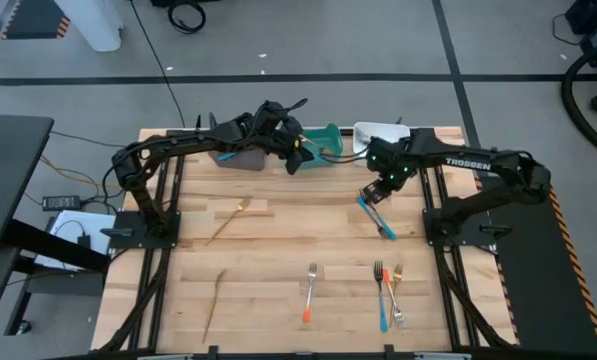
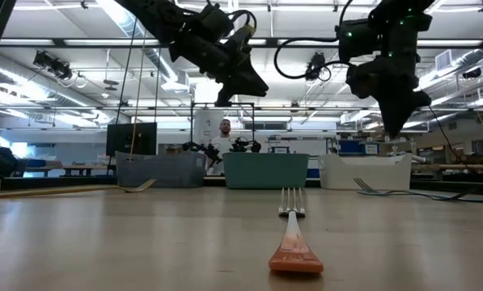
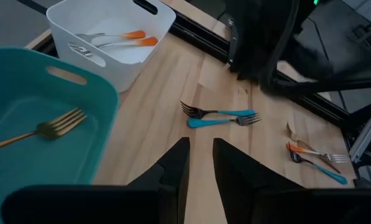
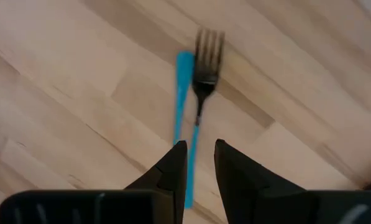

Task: Sort silverware by color (type)
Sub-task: Put the blue fork into the black bin

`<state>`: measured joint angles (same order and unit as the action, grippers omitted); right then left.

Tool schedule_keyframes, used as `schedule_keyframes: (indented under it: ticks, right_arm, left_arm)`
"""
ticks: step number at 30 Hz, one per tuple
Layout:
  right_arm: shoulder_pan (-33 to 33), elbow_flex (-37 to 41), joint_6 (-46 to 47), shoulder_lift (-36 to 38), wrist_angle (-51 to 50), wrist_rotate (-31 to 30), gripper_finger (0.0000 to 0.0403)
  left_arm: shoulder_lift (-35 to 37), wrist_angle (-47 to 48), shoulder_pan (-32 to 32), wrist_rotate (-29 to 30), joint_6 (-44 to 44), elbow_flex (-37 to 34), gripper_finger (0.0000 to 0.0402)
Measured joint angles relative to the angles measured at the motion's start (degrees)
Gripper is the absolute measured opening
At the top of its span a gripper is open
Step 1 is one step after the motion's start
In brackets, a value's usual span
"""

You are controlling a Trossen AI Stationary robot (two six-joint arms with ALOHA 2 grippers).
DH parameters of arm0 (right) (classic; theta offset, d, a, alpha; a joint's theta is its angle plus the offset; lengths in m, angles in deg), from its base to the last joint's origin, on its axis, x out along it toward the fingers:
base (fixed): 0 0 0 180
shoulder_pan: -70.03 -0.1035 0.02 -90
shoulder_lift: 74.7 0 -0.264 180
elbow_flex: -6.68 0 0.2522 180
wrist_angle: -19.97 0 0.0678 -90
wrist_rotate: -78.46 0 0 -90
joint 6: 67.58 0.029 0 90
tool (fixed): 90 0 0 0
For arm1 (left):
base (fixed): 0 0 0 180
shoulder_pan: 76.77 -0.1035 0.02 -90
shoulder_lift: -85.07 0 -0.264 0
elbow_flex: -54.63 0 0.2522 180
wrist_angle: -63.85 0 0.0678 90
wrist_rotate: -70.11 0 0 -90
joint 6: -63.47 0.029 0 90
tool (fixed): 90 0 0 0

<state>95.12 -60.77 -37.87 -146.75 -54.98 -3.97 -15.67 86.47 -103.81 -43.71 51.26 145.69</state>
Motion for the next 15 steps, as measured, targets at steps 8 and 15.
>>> schedule_keyframes:
  ticks: [8,15]
  right_arm:
    - [-4.44,7.03,5.08,0.0,8.16,-2.39,0.009]
    - [-8.34,13.79,6.85,0.0,15.8,-3.61,0.0113]
  left_arm:
    - [0.0,0.02,0.31,0.02,-0.07,0.0,0.008]
    - [0.0,0.17,-1.03,0.07,-0.67,0.0,0.008]
